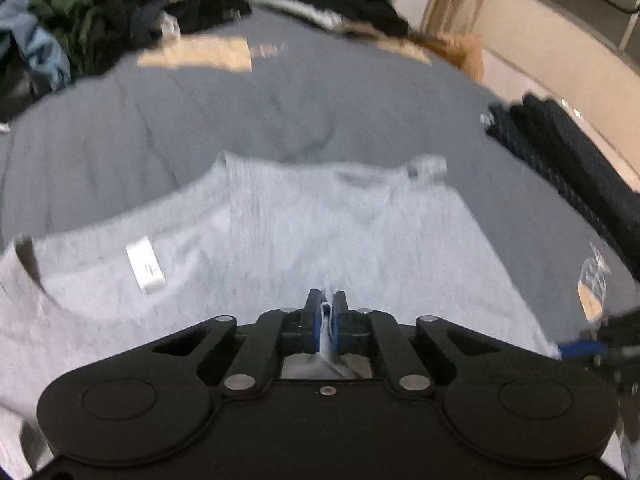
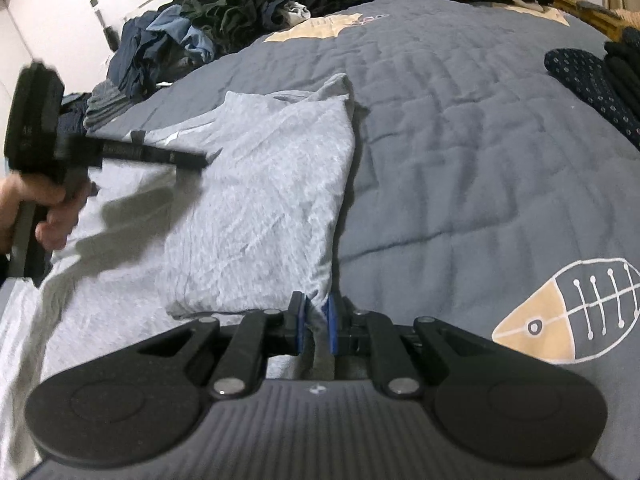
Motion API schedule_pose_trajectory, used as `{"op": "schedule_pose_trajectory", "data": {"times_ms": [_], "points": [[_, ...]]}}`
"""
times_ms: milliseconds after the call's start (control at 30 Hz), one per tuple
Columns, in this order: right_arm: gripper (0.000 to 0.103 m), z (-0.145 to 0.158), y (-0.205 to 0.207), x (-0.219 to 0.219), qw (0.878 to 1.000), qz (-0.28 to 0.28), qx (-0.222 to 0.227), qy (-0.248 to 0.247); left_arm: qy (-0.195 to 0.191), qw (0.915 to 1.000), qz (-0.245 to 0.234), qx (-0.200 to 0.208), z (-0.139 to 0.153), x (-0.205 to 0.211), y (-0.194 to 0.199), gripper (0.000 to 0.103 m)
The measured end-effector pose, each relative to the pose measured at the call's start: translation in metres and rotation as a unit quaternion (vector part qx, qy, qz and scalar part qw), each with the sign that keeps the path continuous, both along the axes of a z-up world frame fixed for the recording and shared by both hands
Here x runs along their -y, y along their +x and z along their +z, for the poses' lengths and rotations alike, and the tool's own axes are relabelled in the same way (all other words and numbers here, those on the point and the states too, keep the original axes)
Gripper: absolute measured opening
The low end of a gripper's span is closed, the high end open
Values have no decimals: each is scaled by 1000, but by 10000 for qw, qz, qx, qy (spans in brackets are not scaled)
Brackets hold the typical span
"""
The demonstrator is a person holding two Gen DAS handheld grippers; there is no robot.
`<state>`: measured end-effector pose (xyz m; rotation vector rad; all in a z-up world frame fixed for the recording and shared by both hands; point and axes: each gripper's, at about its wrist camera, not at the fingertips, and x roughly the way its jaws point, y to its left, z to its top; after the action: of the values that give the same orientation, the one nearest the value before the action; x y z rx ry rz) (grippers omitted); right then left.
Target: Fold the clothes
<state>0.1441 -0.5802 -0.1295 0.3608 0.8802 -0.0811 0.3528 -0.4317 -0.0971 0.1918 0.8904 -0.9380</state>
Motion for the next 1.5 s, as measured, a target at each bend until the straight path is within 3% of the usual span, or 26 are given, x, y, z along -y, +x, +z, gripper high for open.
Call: {"op": "schedule_pose_trajectory", "data": {"times_ms": [100, 267, 333, 400, 500, 667, 733, 867, 1100, 1200, 1367, 1500], "points": [[11, -1, 2, -1, 10000, 45, -21, -44, -72, 9999, 109, 104, 4, 3, 0, 11], [11, 8, 1, 6, 9999, 35, -10, 160, -315, 9975, 477, 403, 35, -33, -17, 44], [13, 16, -2, 8, 9997, 42, 74, 245, -434, 9954, 619, 586, 50, -63, -39, 44], [28, 30, -10, 9, 9992, 66, 312, 258, -393, 9934, 810, 706, 61, -94, -66, 45], [37, 51, -26, 5, 9978, 62, 637, 174, -354, 9898, 1139, 784, 75, -138, -105, 46], [40, 79, -59, -11, 9957, 43, 914, 142, -238, 9810, 1525, 1175, 113, -210, -180, 53], [40, 89, -76, -24, 9958, 88, 912, 77, -184, 9773, 1598, 1379, 128, -233, -208, 63], [41, 107, -126, -52, 9949, 104, 1004, -30, -286, 9709, 1695, 1669, 142, -269, -260, 64], [44, 87, -205, -87, 9965, 22, 796, -263, -55, 9604, 2197, 1714, 112, -306, -325, 65], [44, 69, -229, -102, 9976, 134, 587, -336, 10, 9606, 2247, 1636, 95, -312, -345, 65], [44, 44, -257, -126, 9978, 235, 245, -571, 468, 9674, 1944, 1553, 66, -327, -377, 65], [44, 25, -273, -126, 9978, -38, -69, -664, 724, 9667, 2047, 1354, 56, -351, -383, 66]]}}
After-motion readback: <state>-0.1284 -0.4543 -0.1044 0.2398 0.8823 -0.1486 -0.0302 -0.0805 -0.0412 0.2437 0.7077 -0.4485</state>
